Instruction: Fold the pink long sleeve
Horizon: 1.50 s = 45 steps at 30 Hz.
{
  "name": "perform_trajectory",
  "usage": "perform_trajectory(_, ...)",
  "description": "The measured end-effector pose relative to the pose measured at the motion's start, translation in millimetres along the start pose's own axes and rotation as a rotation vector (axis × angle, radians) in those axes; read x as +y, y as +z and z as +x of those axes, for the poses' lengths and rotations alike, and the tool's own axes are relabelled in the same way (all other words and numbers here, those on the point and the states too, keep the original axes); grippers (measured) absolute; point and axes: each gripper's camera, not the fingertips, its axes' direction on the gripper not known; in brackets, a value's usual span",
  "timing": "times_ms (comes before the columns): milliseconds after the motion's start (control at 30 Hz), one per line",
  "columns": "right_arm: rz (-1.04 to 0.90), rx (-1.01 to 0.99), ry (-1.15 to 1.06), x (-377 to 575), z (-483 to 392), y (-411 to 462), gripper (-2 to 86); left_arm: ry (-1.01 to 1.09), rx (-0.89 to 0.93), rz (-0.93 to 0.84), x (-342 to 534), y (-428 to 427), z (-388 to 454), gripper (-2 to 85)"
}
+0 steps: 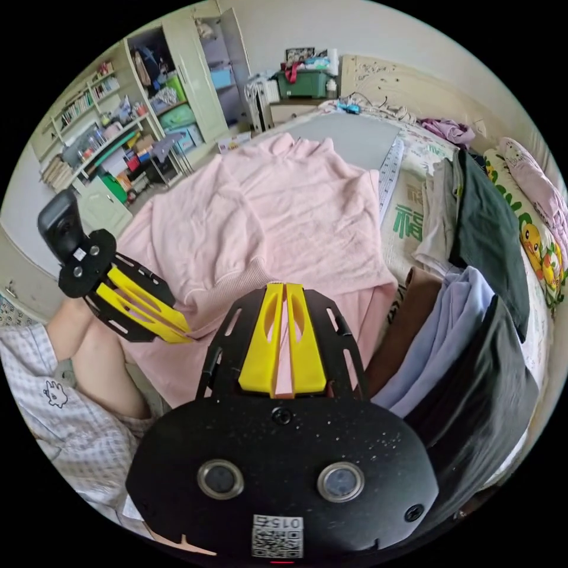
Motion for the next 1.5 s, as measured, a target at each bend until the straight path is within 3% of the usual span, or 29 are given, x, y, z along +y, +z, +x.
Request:
perform_trajectory(133, -0.077, 0.046, -0.031, -6, -9, 14, -0.3, 0.018, -0.071, -0.097, -11, 28, 6, -0.2)
perform_trajectory(433, -0.123, -0.134, 0.029, 2, 15, 8, 2.2, 0.01, -0.065, -0.099, -25, 33, 4, 2.0)
perform_trajectory(600, 0.006, -0.044, 0.129, 15, 20, -18, 0.0, 0.018, 0.004, -0.116, -32, 30, 2, 4.7)
perform_trajectory(667, 0.08, -0.088, 0.09, 8, 9, -23, -0.3, 0.032, 0.095, -0.087, -32, 21, -1, 2.6)
perform_trajectory(800, 0.03, -0.116, -0.04, -7, -22, -9, -0.4, -0.026, 0.138, 0.035, -25, -2, -15, 0.3)
perform_trajectory(933, -0.127, -0.027, -0.103, -23, -42, 22, -0.7, -0.146, 0.045, 0.061, -12, -6, -37, -0.4)
perform_trajectory(1000, -0.129, -0.028, -0.102, -26, -43, 22, -0.9, -0.137, -0.032, -0.035, -12, 6, -38, -0.3)
perform_trajectory(1133, -0.126, -0.105, -0.077, -23, -30, 19, -0.8, -0.106, -0.004, -0.051, -13, 7, -38, 0.1)
perform_trajectory(1233, -0.016, -0.176, 0.019, -22, -7, 3, -0.2, -0.112, 0.012, 0.007, -1, -20, -47, 1.0)
perform_trajectory(1300, 0.119, -0.233, 0.116, -22, 10, -11, 0.7, -0.172, -0.074, 0.075, 15, -50, -63, 2.0)
perform_trajectory(1367, 0.283, -0.304, 0.177, -27, 25, -25, 2.2, -0.371, -0.202, 0.244, 45, -95, -101, 4.2)
perform_trajectory(1500, 0.266, -0.177, 0.151, -65, 37, -22, 5.2, -0.559, -0.37, 0.262, 73, -146, -157, 8.0)
